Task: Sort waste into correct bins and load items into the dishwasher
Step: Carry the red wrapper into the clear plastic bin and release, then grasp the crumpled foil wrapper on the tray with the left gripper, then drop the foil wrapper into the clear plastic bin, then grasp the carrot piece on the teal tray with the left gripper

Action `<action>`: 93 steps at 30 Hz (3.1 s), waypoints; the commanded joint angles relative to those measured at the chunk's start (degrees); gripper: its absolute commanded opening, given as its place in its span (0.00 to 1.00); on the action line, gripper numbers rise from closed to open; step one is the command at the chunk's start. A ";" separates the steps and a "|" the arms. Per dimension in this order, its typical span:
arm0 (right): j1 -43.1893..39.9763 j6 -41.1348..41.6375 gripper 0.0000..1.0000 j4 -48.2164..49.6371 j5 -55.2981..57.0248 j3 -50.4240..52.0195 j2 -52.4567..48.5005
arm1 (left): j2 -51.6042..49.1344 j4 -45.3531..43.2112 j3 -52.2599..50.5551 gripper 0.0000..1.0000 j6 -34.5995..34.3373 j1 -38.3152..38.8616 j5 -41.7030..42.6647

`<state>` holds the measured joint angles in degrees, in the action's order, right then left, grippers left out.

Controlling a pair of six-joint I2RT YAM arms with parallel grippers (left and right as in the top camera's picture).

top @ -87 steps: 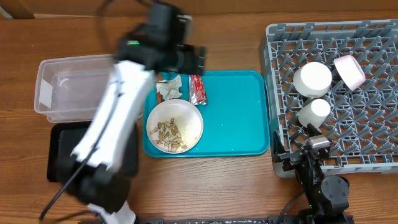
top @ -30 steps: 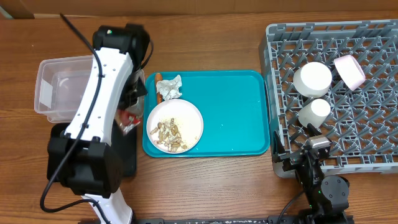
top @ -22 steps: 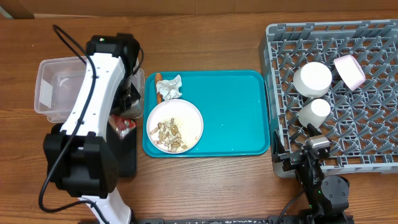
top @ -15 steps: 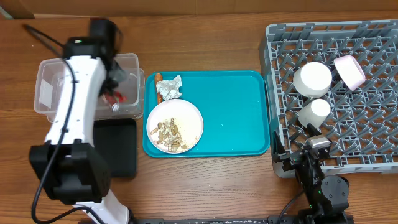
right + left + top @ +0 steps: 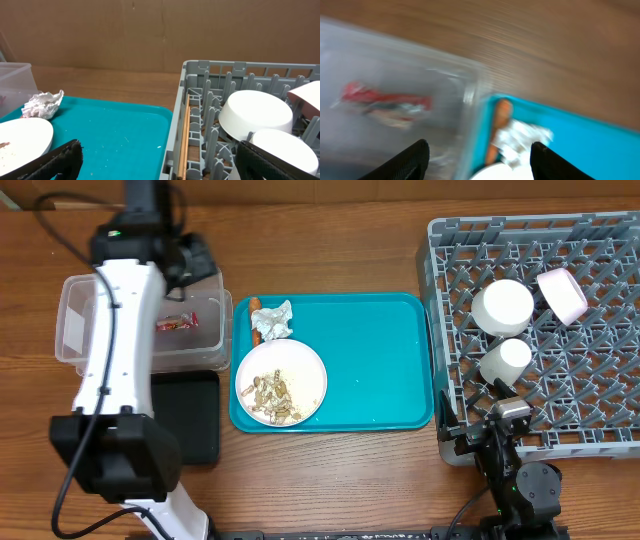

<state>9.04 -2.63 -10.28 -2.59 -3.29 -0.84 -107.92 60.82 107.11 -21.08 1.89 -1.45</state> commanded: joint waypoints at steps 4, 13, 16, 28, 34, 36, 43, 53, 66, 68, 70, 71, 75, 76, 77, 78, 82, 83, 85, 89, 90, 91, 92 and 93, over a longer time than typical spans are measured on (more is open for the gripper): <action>-0.07 -0.22 1.00 0.35 -0.04 0.39 0.68 | -7.41 -1.27 -0.94 0.75 10.86 15.43 -9.73; -0.07 -0.22 1.00 0.35 -0.04 0.39 0.68 | -21.33 -3.61 -0.94 0.68 10.58 18.84 -14.21; -0.07 -0.22 1.00 0.35 -0.04 0.39 0.68 | -23.26 -2.67 -0.94 0.61 10.32 18.53 -14.16; -0.07 -0.22 1.00 0.35 -0.04 0.39 0.68 | -15.06 6.23 10.32 0.04 3.52 17.94 -13.55; -0.07 -0.22 1.00 0.35 -0.04 0.39 0.68 | -6.64 12.13 13.42 0.04 -4.13 10.60 -17.42; -0.07 -0.22 1.00 0.35 -0.04 0.39 0.68 | -6.27 14.12 13.42 0.04 -6.86 6.34 -16.70; -0.07 -0.22 1.00 0.35 -0.04 0.39 0.68 | -9.68 15.82 12.24 0.72 -6.78 -5.07 -3.50; -0.07 -0.22 1.00 0.35 -0.04 0.39 0.68 | -8.48 14.25 15.17 0.65 -1.29 3.30 -4.33; -0.07 -0.22 1.00 0.35 -0.04 0.39 0.68 | -26.25 8.33 10.86 0.58 -2.14 16.46 -14.25; -0.07 -0.22 1.00 0.35 -0.04 0.39 0.68 | -28.13 8.59 10.86 0.57 -3.41 15.89 -14.27; -0.07 -0.22 1.00 0.35 -0.04 0.39 0.68 | -29.05 9.51 10.86 0.56 -5.14 15.26 -14.60; -0.07 -0.22 1.00 0.35 -0.04 0.39 0.68 | -29.24 9.81 10.86 0.56 -5.81 14.93 -15.08; -0.07 -0.22 1.00 0.35 -0.04 0.39 0.68 | -29.33 10.01 10.86 0.56 -5.97 13.53 -15.50; -0.07 -0.22 1.00 0.35 -0.04 0.39 0.68 | -29.33 10.03 10.86 0.56 -5.97 13.38 -15.50; -0.07 -0.22 1.00 0.35 -0.04 0.39 0.68 | -29.33 9.97 10.84 0.56 -5.97 13.20 -15.50; -0.07 -0.22 1.00 0.35 -0.04 0.39 0.68 | -29.33 9.73 10.71 0.56 -5.95 13.09 -15.47; -0.07 -0.20 1.00 0.35 -0.04 0.39 0.68 | -29.44 7.93 9.64 0.55 -5.88 13.03 -15.45; -0.07 -0.20 1.00 0.35 -0.04 0.39 0.68 | -29.55 7.56 9.44 0.54 -5.90 13.03 -15.39; -0.07 -0.22 1.00 0.35 -0.04 0.39 0.68 | -29.77 6.82 9.20 0.51 -5.70 13.07 -14.97; -0.07 -0.22 1.00 0.35 -0.04 0.39 0.68 | -30.23 6.49 9.18 0.47 -5.53 13.14 -14.99; -0.07 -0.22 1.00 0.35 -0.04 0.39 0.68 | -30.36 6.49 9.18 0.44 -5.07 13.14 -14.99; -0.07 -0.22 1.00 0.35 -0.04 0.39 0.68 | -30.51 6.51 9.18 0.43 -4.61 13.14 -15.02; -0.07 -0.22 1.00 0.35 -0.04 0.39 0.68 | -30.73 6.45 9.16 0.43 -4.33 13.14 -15.04; -0.07 -0.22 1.00 0.35 -0.04 0.39 0.68 | -31.04 6.40 9.16 0.42 -4.20 13.11 -15.02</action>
<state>9.04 -2.63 -10.28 -2.70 -3.29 -0.84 -137.82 67.46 116.71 -25.74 14.63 -16.10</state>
